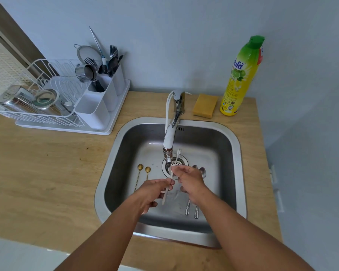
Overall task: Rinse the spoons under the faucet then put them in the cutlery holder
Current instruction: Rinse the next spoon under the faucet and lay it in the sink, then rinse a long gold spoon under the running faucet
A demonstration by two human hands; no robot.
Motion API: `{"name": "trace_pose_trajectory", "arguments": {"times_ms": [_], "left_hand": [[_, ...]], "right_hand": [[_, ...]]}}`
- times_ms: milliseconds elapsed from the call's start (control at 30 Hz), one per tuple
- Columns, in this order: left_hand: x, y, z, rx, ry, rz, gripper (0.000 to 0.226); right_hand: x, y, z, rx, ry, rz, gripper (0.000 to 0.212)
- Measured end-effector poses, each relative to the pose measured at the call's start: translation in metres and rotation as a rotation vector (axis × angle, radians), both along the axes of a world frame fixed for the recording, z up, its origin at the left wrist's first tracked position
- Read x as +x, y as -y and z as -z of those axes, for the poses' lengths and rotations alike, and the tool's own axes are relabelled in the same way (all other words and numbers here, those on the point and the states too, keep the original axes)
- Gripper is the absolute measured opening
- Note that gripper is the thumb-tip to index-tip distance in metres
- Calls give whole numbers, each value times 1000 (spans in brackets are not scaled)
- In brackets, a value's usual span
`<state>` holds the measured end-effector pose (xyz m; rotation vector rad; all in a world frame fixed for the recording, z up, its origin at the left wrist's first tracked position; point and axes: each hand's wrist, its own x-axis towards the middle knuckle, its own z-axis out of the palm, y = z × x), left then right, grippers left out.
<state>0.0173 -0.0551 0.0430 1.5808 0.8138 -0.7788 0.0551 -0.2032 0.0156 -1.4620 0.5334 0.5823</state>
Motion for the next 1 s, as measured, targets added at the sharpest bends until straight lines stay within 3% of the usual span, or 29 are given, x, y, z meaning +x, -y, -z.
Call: {"name": "trace_pose_trajectory", "arguments": {"times_ms": [200,433,600,733,867,1000], "left_hand": [[-10,-7,-1,-221,-119,62,27],[-12,-1,6,-313,-227,-199,24],[-15,5,17,-128,-169,-114,20],[-6,-6,29,114,-54,22,20],[5,-28,54,332,146,-14,23],[8,-46,66,620,215,62,30]], "right_hand": [[17,15,-7,50,-31,124,13],[19,10,-8,-155,82,57,8],[17,11,-3,-294,191,-77,14],[11,33,12,-383,110,-21,18],[1,54,28,-509,62,-26,21],[-7,59,40,-662,22,-30,11]]}}
